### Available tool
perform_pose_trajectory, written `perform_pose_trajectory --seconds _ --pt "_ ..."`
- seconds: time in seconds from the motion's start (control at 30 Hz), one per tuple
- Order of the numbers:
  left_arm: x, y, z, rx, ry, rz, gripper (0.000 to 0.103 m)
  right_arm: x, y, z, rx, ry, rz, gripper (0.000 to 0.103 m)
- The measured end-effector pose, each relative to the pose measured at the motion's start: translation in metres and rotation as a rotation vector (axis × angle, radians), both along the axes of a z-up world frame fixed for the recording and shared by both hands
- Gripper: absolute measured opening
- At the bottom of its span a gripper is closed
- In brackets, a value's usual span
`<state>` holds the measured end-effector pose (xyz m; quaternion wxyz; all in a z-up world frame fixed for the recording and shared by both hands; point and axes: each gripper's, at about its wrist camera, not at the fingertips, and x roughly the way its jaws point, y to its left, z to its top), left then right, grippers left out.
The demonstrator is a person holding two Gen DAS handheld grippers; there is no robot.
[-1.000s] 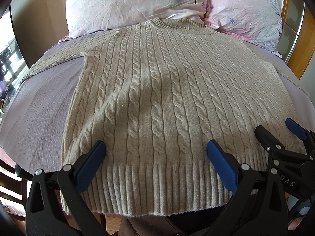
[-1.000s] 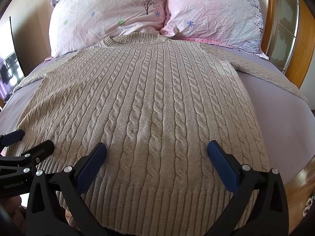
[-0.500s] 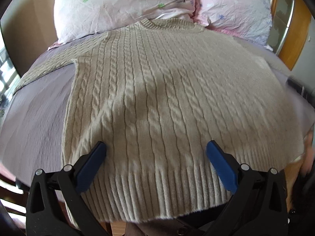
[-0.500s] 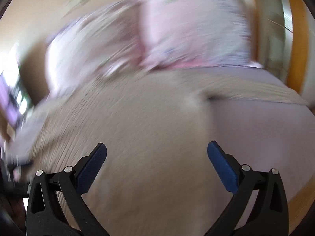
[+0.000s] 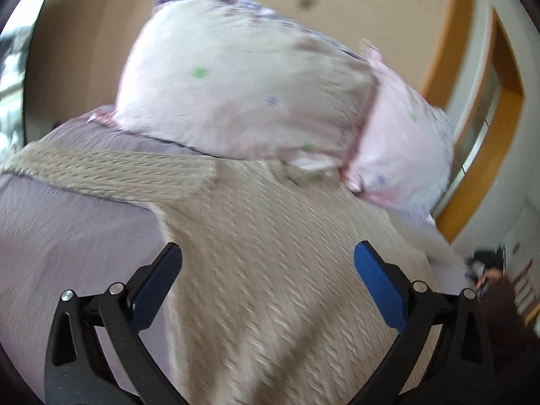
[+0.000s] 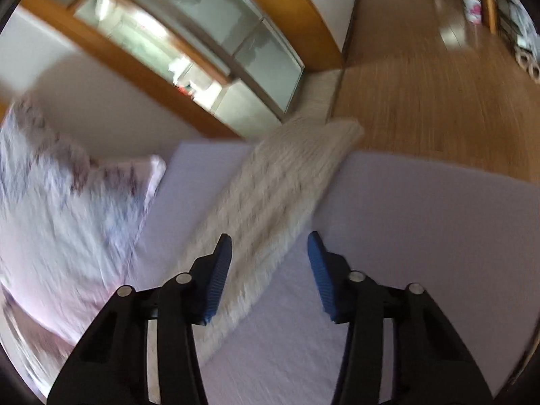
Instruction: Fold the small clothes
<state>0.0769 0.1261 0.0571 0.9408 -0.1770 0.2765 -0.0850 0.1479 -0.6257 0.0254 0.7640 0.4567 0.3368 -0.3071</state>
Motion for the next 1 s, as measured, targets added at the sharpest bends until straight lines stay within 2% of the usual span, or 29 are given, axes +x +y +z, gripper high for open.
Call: perform_pose_trajectory --seconds 0.03,0.07,0.13,0.17,0.23,0.3,0.4,0.47,0.53,0.6,0.63,0.67,0.7,0.73,0.77,0.8,0.83,0.9,1.0 --pt "0.004 0.013 -0.001 -0.029 0.001 0.027 0.101 0.006 -0.005 -0.004 0.019 -0.012 -0.006 0.018" --pt "0.007 0.027 -0.002 -0.063 -0.010 0.050 0.101 0.011 -0.006 -0.010 0.038 -0.015 -0.003 0.009" --pt "0.008 0.052 -0.006 -0.106 -0.016 0.105 0.101 0.019 -0.009 -0.012 0.027 -0.027 0.004 0.009" --pt "0.009 0.063 -0.007 -0.104 -0.005 0.142 0.101 0.026 0.000 -0.004 -0.023 -0.023 0.018 0.009" --pt "0.014 0.085 -0.010 -0.065 0.035 0.239 0.101 0.030 0.020 0.029 -0.169 -0.083 0.108 0.008" --pt "0.020 0.106 -0.011 -0.029 0.067 0.315 0.101 0.052 0.076 0.068 -0.297 -0.169 0.267 0.008" --pt "0.031 0.131 -0.012 -0.023 0.124 0.380 0.101 0.080 0.175 0.114 -0.379 -0.306 0.526 0.008" --pt "0.034 0.148 -0.015 -0.064 0.150 0.412 0.101 0.093 0.246 0.132 -0.397 -0.389 0.712 0.008" --pt "0.033 0.168 -0.018 -0.135 0.158 0.448 0.101 0.105 0.323 0.136 -0.389 -0.441 0.911 0.009" --pt "0.035 0.187 -0.020 -0.185 0.155 0.484 0.101 0.115 0.402 0.124 -0.327 -0.416 1.147 0.011" --pt "0.034 0.194 -0.020 -0.195 0.153 0.500 0.101 0.121 0.449 0.109 -0.254 -0.359 1.301 0.018" --pt "0.034 0.200 -0.021 -0.208 0.153 0.512 0.101 0.122 0.479 0.098 -0.201 -0.312 1.400 0.023" --pt "0.036 0.208 -0.022 -0.230 0.152 0.516 0.101 0.118 0.501 0.093 -0.178 -0.284 1.462 0.034" --pt "0.038 0.211 -0.023 -0.239 0.154 0.519 0.101 0.113 0.509 0.092 -0.182 -0.290 1.478 0.047" --pt "0.041 0.217 -0.025 -0.251 0.161 0.529 0.098 0.109 0.512 0.094 -0.203 -0.314 1.474 0.053" --pt "0.047 0.228 -0.029 -0.273 0.174 0.537 0.090 0.105 0.508 0.097 -0.235 -0.340 1.454 0.066" --pt "0.052 0.235 -0.032 -0.292 0.187 0.538 0.086 0.103 0.502 0.101 -0.266 -0.364 1.419 0.072" --pt "0.063 0.251 -0.042 -0.344 0.225 0.549 0.073 0.090 0.478 0.105 -0.265 -0.376 1.363 0.072" --pt "0.069 0.275 -0.056 -0.438 0.236 0.590 0.062 0.082 0.439 0.102 -0.263 -0.356 1.287 0.073"
